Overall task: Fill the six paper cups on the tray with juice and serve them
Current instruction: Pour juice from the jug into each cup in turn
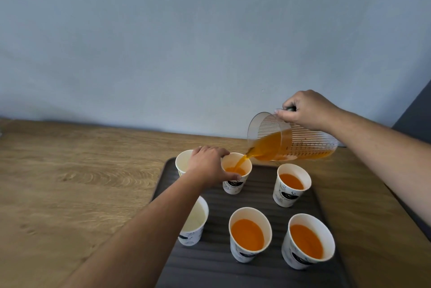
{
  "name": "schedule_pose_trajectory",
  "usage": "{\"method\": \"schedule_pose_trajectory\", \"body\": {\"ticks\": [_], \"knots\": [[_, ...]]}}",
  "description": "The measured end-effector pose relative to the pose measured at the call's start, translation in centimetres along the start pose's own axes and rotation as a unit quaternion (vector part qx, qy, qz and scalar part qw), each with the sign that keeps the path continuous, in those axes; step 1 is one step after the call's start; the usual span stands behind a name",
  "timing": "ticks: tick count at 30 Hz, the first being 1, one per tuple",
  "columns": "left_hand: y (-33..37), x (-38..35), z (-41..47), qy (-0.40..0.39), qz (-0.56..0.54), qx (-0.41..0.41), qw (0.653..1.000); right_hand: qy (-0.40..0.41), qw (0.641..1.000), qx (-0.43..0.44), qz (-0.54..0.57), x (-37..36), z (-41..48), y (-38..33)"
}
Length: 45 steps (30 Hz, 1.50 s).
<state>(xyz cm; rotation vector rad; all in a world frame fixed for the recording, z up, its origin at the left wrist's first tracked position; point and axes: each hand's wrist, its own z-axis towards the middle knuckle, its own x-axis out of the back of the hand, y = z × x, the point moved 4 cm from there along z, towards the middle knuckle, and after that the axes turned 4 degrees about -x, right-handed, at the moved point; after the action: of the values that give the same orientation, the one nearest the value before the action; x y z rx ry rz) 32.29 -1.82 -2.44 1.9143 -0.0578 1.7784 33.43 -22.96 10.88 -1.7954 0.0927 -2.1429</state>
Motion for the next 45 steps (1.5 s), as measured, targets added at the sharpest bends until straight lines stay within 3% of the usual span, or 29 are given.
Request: {"method": "schedule_pose_trajectory", "body": {"ticks": [23,36,45], "knots": [[-0.1,0.0,0.0,0.010,-0.009,0.002,1.000,0.003,0.998,-0.037,0.048,-0.2,-0.3,1.0],[-0.2,-0.2,0.1,0.001,-0.010,-0.001,1.000,0.077,0.986,-0.072,0.127,1.4,-0.6,2.2],[-3.8,2.3,-1.6,0.066,-0.027,0.035,0.997,0.083,0.985,-0.034,0.150,2.7,0.1,-1.9]]}}
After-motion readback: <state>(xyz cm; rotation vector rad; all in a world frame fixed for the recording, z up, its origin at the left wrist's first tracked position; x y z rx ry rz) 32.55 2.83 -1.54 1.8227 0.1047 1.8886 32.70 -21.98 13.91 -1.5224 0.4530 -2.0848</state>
